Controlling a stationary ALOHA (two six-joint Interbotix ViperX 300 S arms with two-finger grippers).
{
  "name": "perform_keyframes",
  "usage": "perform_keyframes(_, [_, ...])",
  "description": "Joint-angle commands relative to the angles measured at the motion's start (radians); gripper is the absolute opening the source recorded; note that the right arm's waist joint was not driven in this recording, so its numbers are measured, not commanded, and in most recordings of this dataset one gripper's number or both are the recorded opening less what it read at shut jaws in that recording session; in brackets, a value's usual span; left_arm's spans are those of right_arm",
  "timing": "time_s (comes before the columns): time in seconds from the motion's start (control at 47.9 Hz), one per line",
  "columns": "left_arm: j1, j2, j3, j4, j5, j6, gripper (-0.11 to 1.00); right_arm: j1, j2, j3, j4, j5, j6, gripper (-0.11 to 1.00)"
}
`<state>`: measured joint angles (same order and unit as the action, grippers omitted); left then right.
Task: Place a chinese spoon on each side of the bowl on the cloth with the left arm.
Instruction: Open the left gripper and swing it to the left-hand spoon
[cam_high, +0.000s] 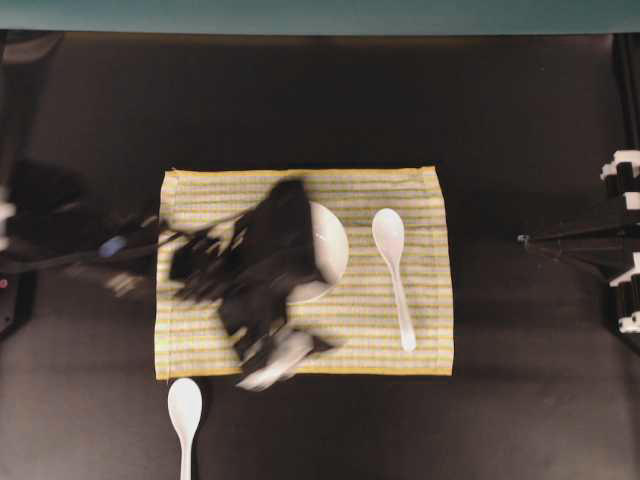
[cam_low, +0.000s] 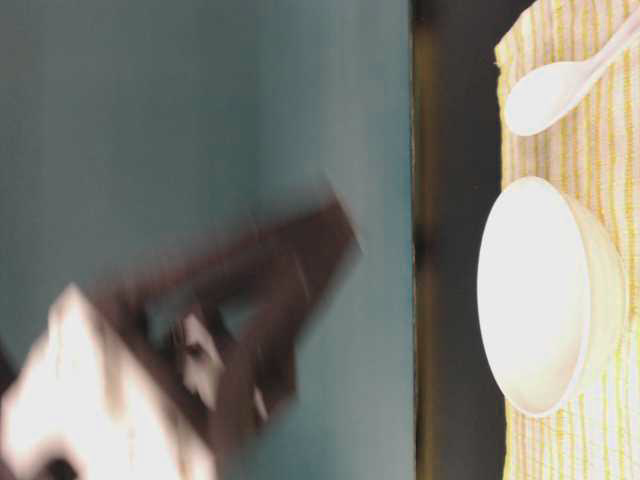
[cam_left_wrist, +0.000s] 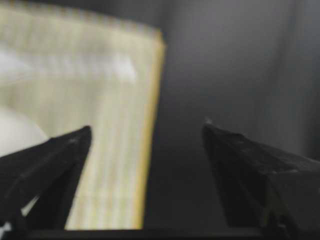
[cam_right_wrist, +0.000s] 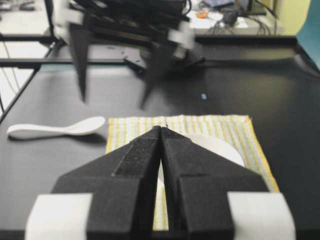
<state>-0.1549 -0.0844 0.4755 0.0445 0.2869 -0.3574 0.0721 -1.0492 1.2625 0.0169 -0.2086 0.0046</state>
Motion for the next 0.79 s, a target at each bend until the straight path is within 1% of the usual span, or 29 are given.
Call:
perform_keyframes(0.0, [-0.051, -0.064, 0.087, 0.003, -0.008, -0.026, 0.86, 0.0, 0.002, -0.005, 0.002, -0.005, 0.002, 0.0])
perform_keyframes(0.167, [-0.123, -0.133, 0.222, 0.003, -0.008, -0.121, 0.86, 0.002, -0.003, -0.002, 0.002, -0.005, 0.002, 0.0])
perform_keyframes(0.292, [-0.17, -0.164, 0.314, 0.002, -0.012, -0.212, 0.86, 0.0, -0.005, 0.0, 0.002, -0.005, 0.002, 0.0])
perform_keyframes(0.397, [-0.207, -0.164, 0.397, 0.003, -0.064, -0.29, 0.86, 0.0, -0.005, 0.006, 0.002, -0.005, 0.002, 0.0])
perform_keyframes(0.459, [-0.219, -0.161, 0.433, 0.003, -0.109, -0.319, 0.86, 0.0, -0.005, 0.008, 0.002, -0.005, 0.002, 0.0])
perform_keyframes(0.522, [-0.229, -0.147, 0.462, 0.003, -0.152, -0.334, 0.86, 0.0, -0.005, 0.006, 0.002, -0.005, 0.0, 0.0])
perform_keyframes(0.605, [-0.235, -0.124, 0.476, 0.003, -0.195, -0.336, 0.86, 0.0, -0.008, 0.008, 0.002, -0.005, 0.0, 0.0])
perform_keyframes(0.772, [-0.235, -0.092, 0.488, 0.003, -0.202, -0.334, 0.86, 0.002, -0.008, 0.008, 0.002, -0.005, 0.0, 0.0])
